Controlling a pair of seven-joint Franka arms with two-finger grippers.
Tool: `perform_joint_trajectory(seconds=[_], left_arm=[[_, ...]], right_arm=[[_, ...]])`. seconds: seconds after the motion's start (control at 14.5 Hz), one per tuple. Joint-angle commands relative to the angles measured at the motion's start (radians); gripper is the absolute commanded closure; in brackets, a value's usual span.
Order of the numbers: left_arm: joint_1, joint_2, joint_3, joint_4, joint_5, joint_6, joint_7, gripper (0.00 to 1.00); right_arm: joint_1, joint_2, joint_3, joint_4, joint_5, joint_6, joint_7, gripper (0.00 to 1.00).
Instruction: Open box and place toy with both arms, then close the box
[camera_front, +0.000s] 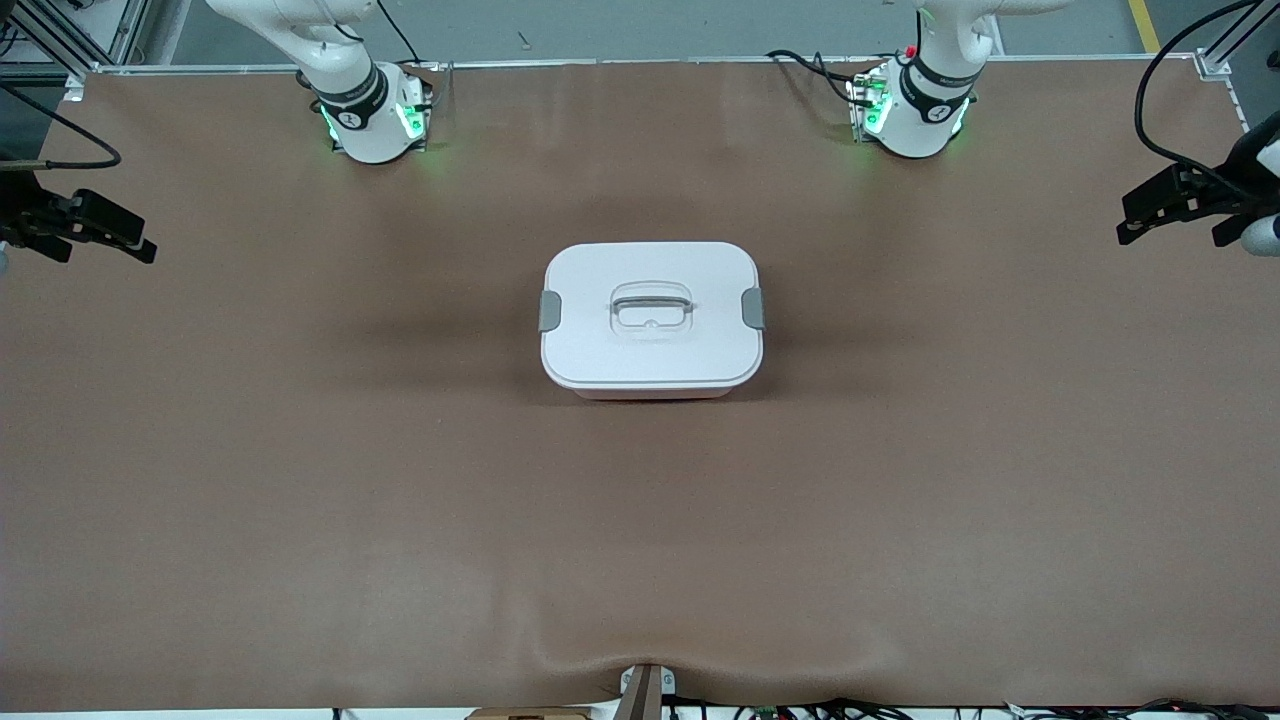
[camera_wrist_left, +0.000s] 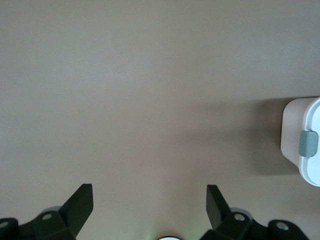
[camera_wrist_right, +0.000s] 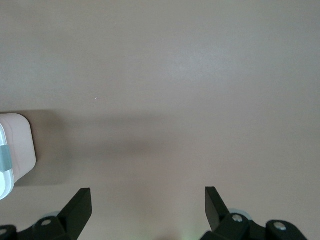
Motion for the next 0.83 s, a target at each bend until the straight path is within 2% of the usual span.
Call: perform_joint_trajectory(seconds=[0.0,0.76], left_arm=[[-0.001,-0.025,0.007,-0.023,-0.011,-0.002,0.01,0.0],[-0.001,0.008,-0.019,0.023,-0.012,-0.004,-0.044,0.0]], right_arm=[[-0.005,0.006,0.005,0.018,-0.007,-0.016,0.016,0.0],[-0.008,0.006,0.005,0.018,-0.007,-0.016,0.016,0.0]])
